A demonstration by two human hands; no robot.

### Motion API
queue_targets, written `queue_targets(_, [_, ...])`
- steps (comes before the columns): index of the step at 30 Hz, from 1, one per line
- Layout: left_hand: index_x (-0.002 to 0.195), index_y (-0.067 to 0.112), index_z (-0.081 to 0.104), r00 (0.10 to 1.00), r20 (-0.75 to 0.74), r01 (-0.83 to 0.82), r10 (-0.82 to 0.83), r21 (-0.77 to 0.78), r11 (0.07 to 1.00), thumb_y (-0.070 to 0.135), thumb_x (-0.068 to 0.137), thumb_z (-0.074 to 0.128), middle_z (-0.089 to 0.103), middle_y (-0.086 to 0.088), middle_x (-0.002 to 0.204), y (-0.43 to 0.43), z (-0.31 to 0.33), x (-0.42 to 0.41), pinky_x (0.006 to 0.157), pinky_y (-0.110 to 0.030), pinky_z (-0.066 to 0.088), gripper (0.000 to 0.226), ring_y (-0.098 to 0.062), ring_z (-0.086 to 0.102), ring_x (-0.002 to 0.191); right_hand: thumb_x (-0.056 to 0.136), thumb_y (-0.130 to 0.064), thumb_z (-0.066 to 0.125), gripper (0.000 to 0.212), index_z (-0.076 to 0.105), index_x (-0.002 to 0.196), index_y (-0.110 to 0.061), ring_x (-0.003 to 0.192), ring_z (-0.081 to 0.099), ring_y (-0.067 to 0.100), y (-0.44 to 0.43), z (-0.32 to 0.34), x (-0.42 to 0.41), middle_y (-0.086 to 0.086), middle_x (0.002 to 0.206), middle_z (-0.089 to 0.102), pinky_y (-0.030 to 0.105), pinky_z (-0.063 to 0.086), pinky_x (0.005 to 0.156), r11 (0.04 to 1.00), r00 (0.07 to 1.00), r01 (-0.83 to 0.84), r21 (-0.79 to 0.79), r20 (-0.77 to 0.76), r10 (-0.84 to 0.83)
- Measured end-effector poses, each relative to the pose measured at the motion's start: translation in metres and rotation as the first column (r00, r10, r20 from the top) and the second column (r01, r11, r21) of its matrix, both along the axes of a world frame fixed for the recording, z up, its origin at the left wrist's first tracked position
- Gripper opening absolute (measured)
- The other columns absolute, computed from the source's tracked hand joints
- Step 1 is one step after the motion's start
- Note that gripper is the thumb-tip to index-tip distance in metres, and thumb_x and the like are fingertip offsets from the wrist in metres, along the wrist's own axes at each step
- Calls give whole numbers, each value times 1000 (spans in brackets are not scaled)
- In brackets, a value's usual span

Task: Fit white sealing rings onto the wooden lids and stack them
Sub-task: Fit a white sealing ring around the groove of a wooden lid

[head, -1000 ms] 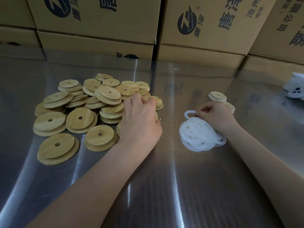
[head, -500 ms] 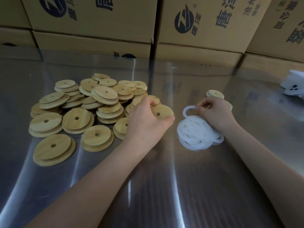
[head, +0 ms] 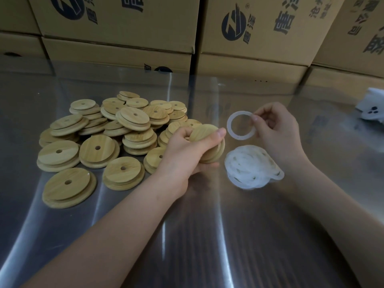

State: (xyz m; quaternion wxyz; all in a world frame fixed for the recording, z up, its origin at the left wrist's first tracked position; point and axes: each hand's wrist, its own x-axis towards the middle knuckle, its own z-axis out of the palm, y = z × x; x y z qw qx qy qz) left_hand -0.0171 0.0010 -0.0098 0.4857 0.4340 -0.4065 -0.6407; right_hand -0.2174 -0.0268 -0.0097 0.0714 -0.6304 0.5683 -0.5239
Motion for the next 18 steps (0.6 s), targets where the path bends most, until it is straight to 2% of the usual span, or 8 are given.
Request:
queue_targets(5, [109,9,57,993,-113,-19,24,42,999,19,79,78,67,-12,116,-2,-2,4,62,-34,60,38,-22,70,98,93,-3,59,17,58,86,-19,64,60,11,13,10,14,0,77,67,20,49,58,984,972,-174,-29,157,177])
queue_targets(10, [117,10,59,978,-205,-15,28,65,998,8,89,67,66,-14,116,-7,-4,7,65,-38,61,30,-27,73,93,93,1,58,20,59,83,-16,51,53,7,22,20,23,-6,67,67,17,44,51,957,910,-278,-78,297,289])
queue_targets(14, [117,12,60,957,-288,-11,34,83,997,8,94,59,68,-14,110,-8,-2,7,69,-43,62,23,-29,73,93,92,0,59,16,61,84,-14,49,52,10,26,24,25,-2,65,66,19,43,48,916,848,-400,-19,370,378])
queue_targets(18, [124,9,58,946,-325,16,18,103,995,21,96,56,67,-17,117,-8,-1,6,79,-46,60,31,-32,70,100,91,-2,61,13,63,84,-13,50,51,13,27,21,28,4,66,65,21,41,46,840,796,-536,81,380,471])
